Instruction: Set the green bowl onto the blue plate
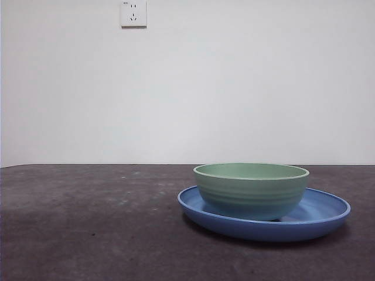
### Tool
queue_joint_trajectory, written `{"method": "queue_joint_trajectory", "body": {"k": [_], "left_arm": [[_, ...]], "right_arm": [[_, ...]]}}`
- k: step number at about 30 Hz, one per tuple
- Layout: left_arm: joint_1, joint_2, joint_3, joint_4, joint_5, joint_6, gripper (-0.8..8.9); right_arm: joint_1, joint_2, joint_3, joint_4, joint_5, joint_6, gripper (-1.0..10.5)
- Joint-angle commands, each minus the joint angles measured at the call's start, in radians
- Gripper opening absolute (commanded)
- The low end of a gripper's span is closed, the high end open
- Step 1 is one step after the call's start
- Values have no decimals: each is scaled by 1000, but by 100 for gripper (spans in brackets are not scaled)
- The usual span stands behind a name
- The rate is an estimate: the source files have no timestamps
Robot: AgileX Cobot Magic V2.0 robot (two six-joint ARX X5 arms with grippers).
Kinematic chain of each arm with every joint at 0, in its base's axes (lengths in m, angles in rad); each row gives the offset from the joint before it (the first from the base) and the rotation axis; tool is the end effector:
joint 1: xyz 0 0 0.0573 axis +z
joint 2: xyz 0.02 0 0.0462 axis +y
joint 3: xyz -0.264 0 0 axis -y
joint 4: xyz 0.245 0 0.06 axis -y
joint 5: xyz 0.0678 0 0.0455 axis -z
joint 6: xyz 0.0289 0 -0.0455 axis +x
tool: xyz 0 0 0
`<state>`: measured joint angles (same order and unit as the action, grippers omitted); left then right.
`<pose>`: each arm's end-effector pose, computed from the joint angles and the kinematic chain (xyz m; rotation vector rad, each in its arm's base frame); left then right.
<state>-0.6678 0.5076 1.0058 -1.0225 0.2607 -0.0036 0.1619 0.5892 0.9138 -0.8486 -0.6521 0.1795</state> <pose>0.0415 -0.0422 0.3537 0.1066 0.5336 -0.9055 0.0881 0.0322 0.3398 0.2964 0.5934 0.7473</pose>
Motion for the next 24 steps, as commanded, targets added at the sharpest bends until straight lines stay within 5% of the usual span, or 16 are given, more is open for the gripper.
{"method": "queue_joint_trajectory", "body": {"k": [1,15,24], "left_arm": [[-4,-27,5,14,2,-9,626],[-4,-43,5,21,2,-8,626],[-4,-43,5,24,2,-8,626]], "right_arm": [[2,3,18,9,-2,-5,608],[2,11,18,34,46,60,607],[2,197,18,-12,79,76,606]]}}
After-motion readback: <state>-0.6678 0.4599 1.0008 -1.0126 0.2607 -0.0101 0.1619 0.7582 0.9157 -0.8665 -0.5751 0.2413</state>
